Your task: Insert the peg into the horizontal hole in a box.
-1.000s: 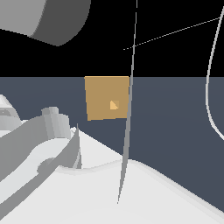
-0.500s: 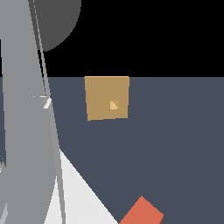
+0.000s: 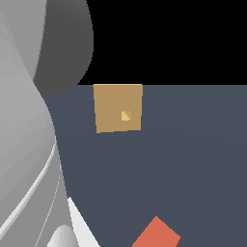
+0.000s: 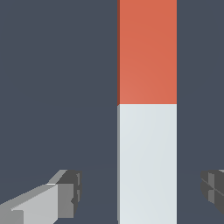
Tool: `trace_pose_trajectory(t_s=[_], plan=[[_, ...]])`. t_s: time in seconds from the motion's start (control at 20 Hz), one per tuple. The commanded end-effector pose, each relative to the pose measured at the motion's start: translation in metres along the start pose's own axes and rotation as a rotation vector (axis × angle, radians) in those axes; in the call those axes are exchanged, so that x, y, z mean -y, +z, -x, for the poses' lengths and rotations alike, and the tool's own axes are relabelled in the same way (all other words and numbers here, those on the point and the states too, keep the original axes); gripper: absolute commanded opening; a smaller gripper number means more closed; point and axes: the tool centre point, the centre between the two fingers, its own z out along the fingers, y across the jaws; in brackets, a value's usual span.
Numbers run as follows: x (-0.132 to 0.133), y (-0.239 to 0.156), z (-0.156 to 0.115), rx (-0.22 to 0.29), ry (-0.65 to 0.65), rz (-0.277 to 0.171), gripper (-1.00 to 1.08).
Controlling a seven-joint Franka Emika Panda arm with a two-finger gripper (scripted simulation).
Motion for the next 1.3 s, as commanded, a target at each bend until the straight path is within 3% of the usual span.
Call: trace_pose_trajectory(t_s=[0.0, 0.2, 0.25, 0.9, 1.1, 1.25], plan=[[0.0, 0.009, 0.0, -0.001, 0.0, 0.001, 1.0], [-0.001, 0.013, -0.001, -0.001, -0.001, 0.001, 1.0], [-0.001, 0.013, -0.001, -0.001, -0.001, 0.001, -1.0], [-0.001, 0.013, -0.006, 0.0, -0.015, 0.001, -1.0], [0.001, 0.009, -0.03, 0.0, -0.081, 0.001, -1.0], [0.006, 0.004, -0.063, 0.0, -0.17, 0.002, -1.0]])
